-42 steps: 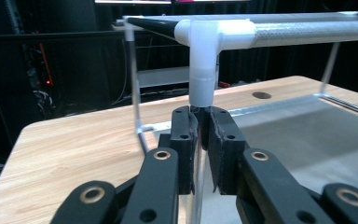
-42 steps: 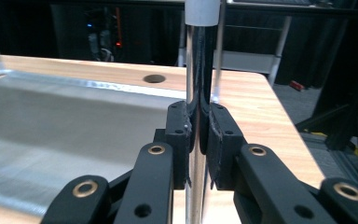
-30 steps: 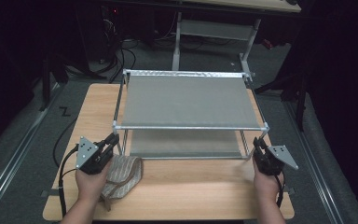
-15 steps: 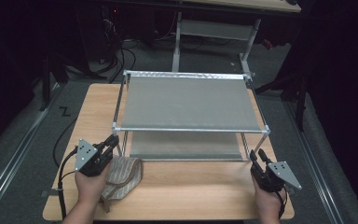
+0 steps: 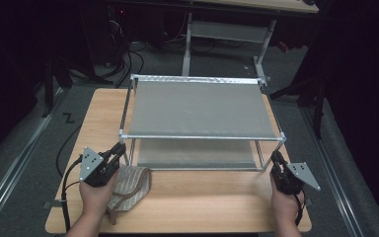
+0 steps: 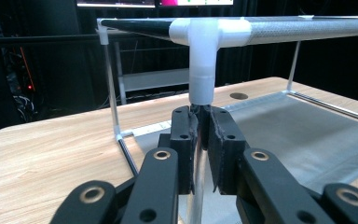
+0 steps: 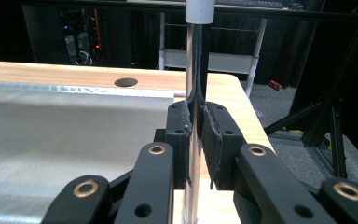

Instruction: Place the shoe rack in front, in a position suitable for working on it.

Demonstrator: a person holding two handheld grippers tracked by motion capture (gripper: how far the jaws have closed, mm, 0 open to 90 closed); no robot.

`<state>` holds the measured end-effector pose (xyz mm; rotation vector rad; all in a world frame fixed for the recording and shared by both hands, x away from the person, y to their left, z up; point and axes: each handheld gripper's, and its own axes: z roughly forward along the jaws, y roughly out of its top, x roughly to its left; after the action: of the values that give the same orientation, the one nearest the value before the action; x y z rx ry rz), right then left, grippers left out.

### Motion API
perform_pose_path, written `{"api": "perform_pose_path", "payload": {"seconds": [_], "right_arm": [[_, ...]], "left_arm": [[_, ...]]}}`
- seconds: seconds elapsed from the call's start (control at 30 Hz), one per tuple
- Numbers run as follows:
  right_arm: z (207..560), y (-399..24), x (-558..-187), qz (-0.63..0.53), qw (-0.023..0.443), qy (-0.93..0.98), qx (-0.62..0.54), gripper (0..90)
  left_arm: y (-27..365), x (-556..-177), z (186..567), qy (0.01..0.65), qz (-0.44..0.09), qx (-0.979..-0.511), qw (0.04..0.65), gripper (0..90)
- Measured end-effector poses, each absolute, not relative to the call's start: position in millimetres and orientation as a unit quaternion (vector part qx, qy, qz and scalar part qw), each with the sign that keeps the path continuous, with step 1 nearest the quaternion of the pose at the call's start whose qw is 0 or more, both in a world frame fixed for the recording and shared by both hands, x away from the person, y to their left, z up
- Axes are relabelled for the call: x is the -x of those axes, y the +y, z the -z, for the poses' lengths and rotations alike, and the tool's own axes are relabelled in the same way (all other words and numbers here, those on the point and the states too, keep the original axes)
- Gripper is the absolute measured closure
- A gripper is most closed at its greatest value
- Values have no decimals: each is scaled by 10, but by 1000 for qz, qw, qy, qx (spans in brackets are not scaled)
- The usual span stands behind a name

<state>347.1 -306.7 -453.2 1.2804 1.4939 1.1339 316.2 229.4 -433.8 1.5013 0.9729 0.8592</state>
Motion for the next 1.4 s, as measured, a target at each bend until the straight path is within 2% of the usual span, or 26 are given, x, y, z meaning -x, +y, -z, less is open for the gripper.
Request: {"api": "perform_pose_path", "payload": {"seconds": [0.23, 0.3, 0.33, 0.73, 0.9, 1.1, 1.3, 1.4], "right_arm": [[4517, -3091, -3729, -442, 426, 594, -520, 799], [4514, -3116, -3803, -440, 422, 595, -525, 705], [4514, -3122, -3814, -437, 424, 595, -525, 689], [4509, -2985, -3471, -451, 414, 623, -487, 686], [4541, -2814, -3300, -460, 403, 638, -469, 686], [4540, -2644, -3128, -466, 404, 653, -440, 665], [4622, -2576, -3061, -470, 392, 661, -434, 606], [4649, -2565, -3040, -466, 383, 672, -429, 591]], "left_arm": [[2190, -3212, 4331, 411, -357, -635, 549, 808], [2126, -3229, 4329, 406, -354, -638, 549, 808], [2087, -3233, 4327, 405, -354, -640, 549, 808], [1838, -3240, 4323, 381, -325, -659, 561, 798], [1894, -3192, 4340, 380, -305, -671, 559, 632], [2167, -2974, 4374, 387, -304, -694, 525, 521], [2401, -2723, 4539, 414, -304, -715, 474, 488], [2430, -2672, 4685, 435, -287, -736, 432, 467]]}}
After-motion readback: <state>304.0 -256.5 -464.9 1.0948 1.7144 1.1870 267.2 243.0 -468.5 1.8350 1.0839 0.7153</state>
